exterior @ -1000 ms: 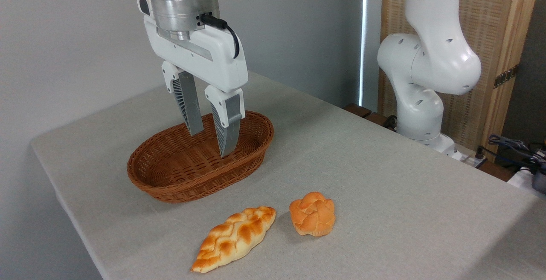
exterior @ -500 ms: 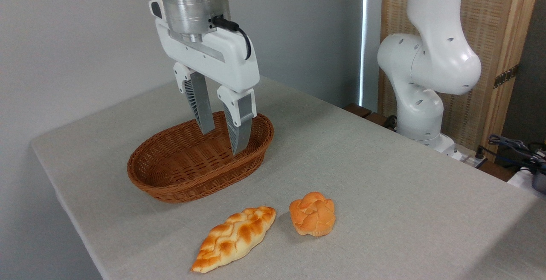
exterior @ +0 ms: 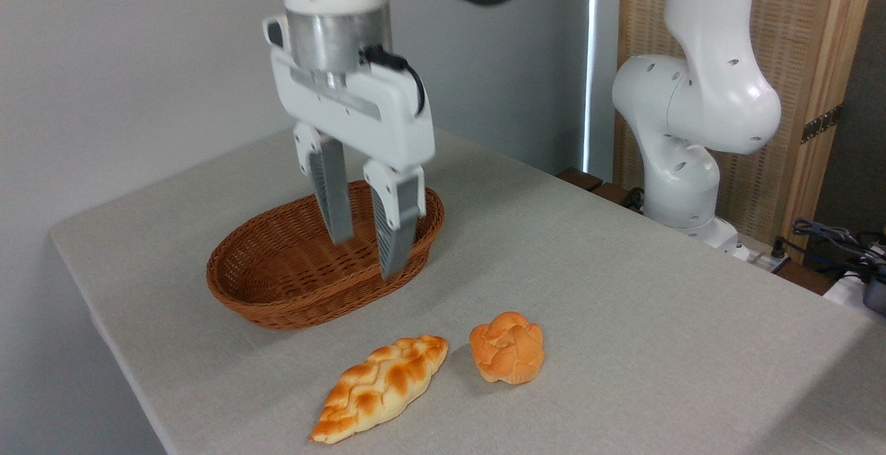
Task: Put bread into the basket
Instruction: 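Move the gripper over the braided bread loaf and lower it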
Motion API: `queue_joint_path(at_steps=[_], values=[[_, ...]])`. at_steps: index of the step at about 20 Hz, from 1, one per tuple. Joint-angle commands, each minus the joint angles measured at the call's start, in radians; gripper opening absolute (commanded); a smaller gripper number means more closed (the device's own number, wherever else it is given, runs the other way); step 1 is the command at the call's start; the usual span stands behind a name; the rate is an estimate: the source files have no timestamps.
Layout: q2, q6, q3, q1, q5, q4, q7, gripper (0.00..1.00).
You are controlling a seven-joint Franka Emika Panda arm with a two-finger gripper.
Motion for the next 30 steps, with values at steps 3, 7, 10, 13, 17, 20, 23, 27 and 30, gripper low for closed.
queue_joint_path(at_steps=[3,7,10,13,17,20,23,27,30], values=[[-0.018,0.256,0.051,0.0,0.039,-0.198,0.031,1.0],[0.012,0.322,0.054,0.0,0.039,-0.233,0.031,1.0],[0.037,0.325,0.054,-0.002,0.033,-0.235,0.041,1.0],[0.051,0.325,0.054,-0.002,0.022,-0.235,0.044,1.0],[0.078,0.357,0.054,-0.002,0.021,-0.249,0.044,1.0],[0.084,0.425,0.052,-0.002,0.006,-0.279,0.043,1.0],[0.101,0.474,0.052,-0.002,-0.056,-0.281,0.044,1.0],[0.111,0.476,0.052,-0.003,-0.059,-0.283,0.044,1.0],[0.115,0.477,0.052,-0.003,-0.057,-0.287,0.046,0.99]])
